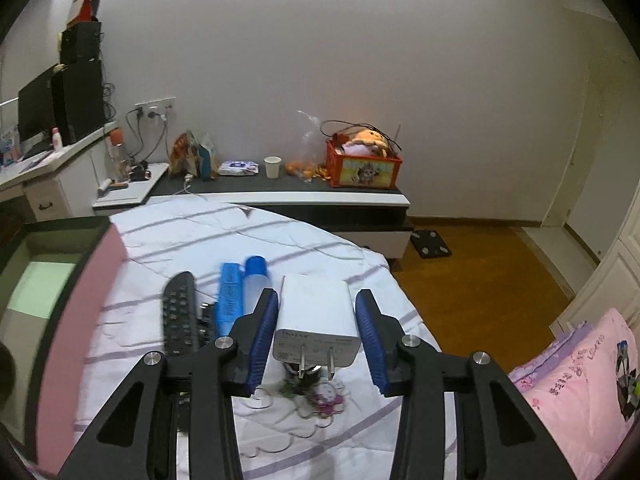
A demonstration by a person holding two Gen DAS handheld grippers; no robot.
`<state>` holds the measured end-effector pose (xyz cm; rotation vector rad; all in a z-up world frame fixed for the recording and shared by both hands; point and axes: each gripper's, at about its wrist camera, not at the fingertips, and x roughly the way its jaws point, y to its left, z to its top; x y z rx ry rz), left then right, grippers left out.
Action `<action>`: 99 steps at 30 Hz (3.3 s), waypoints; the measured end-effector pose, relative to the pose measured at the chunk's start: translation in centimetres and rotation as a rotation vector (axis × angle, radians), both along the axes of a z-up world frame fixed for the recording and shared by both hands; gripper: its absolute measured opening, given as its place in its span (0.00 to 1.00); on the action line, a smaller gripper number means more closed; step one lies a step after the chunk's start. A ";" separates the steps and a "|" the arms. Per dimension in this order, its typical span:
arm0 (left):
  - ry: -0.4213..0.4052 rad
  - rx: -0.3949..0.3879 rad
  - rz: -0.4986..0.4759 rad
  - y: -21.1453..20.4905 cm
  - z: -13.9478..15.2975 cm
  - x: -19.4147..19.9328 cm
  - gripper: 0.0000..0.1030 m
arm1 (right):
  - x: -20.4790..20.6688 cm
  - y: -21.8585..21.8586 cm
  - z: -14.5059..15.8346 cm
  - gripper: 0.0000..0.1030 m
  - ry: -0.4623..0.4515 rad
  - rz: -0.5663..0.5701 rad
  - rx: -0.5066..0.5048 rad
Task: Organize rigid objects
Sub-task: 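Lift the charger with the right tool and carry it over the tray, then lower the charger into the tray and open the right tool, then move the right tool back toward the remote and pencil case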
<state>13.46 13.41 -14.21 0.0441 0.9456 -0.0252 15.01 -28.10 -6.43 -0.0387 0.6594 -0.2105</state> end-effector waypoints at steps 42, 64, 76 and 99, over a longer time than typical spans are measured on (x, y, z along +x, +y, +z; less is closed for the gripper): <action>0.001 0.007 0.003 -0.4 0.0 0.2 0.10 | 2.6 19.4 1.3 0.40 0.048 0.434 0.093; 0.001 0.013 0.001 -0.5 0.0 0.2 0.10 | 4.6 23.0 -3.8 0.41 0.288 0.491 0.097; 0.002 0.013 0.003 -0.4 0.0 0.1 0.10 | 3.6 22.1 -1.9 0.49 0.198 0.456 0.087; 0.009 0.005 0.015 -0.1 -0.6 -0.4 0.10 | 0.7 -1.2 0.8 0.49 0.114 -0.026 0.053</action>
